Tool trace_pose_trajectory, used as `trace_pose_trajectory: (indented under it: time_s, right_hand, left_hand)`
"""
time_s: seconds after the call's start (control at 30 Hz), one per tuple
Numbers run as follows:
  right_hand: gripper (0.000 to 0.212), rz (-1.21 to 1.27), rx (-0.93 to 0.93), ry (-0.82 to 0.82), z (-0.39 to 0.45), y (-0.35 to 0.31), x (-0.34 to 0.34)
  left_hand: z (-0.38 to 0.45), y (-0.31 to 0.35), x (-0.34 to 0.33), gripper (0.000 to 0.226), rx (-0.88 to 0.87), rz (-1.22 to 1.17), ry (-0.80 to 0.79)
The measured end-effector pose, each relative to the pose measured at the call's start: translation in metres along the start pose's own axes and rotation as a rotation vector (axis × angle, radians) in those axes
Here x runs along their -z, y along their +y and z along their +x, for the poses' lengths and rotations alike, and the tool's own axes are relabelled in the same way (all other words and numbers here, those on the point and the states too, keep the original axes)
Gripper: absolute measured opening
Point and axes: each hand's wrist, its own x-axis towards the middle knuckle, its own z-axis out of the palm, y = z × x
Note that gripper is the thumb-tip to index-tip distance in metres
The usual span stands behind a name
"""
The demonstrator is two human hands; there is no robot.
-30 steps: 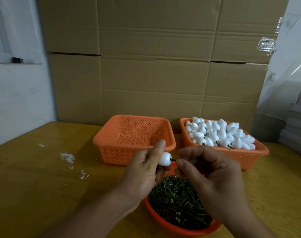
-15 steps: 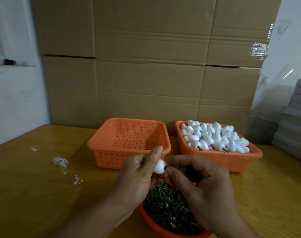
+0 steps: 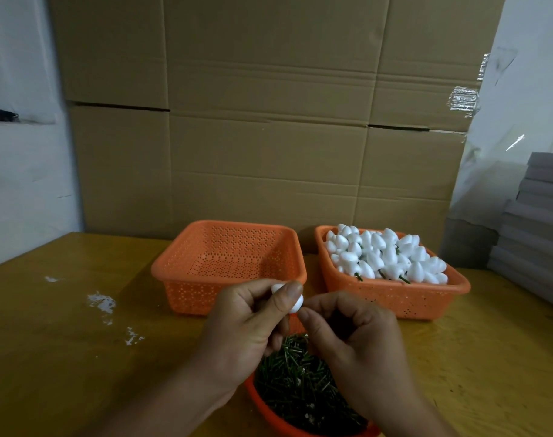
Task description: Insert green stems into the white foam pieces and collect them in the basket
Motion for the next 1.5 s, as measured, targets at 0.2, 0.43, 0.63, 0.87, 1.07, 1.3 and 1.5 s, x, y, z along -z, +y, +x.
trace_pose_trajectory:
  time_s: [0.2,0.43,0.63,0.87,1.07,1.3,1.5]
  right_hand:
    - [0.02,0.199,-0.126,-0.002,0.0022,-0.0022,-0.0004]
    - [0.009,0.287,-0.177,-0.006,0.0015,-0.0058,-0.0027]
    - [0.008,0.285,-0.178,-0.026,0.0008,-0.0079,-0.0036]
    - [0.012,0.279,-0.188,-0.047,-0.0004,-0.0075,-0.0059]
    - [0.014,0.267,-0.167,-0.077,-0.0019,-0.0052,-0.007]
    - [0.009,0.284,-0.151,-0.086,-0.0027,-0.0066,-0.0068]
    - [0.01,0.293,-0.156,-0.093,-0.004,-0.0089,-0.0078]
  left_hand:
    - [0.0005,-0.0007,0.0019,0.034,-0.008,-0.089,-0.1]
    - [-0.001,0.0022,0.0023,0.03,-0.092,-0.008,-0.091]
    - [-0.004,0.006,0.0,0.009,-0.253,0.11,-0.149]
    - [-0.0045,0.0056,0.0007,0.021,-0.21,0.193,-0.154]
    - [-0.0062,0.0073,0.0009,0.027,-0.226,0.278,-0.136]
    - [-0.0067,0.0083,-0.001,0.024,-0.255,0.323,-0.127]
    - [-0.0062,0.0075,0.0011,0.023,-0.244,0.328,-0.11]
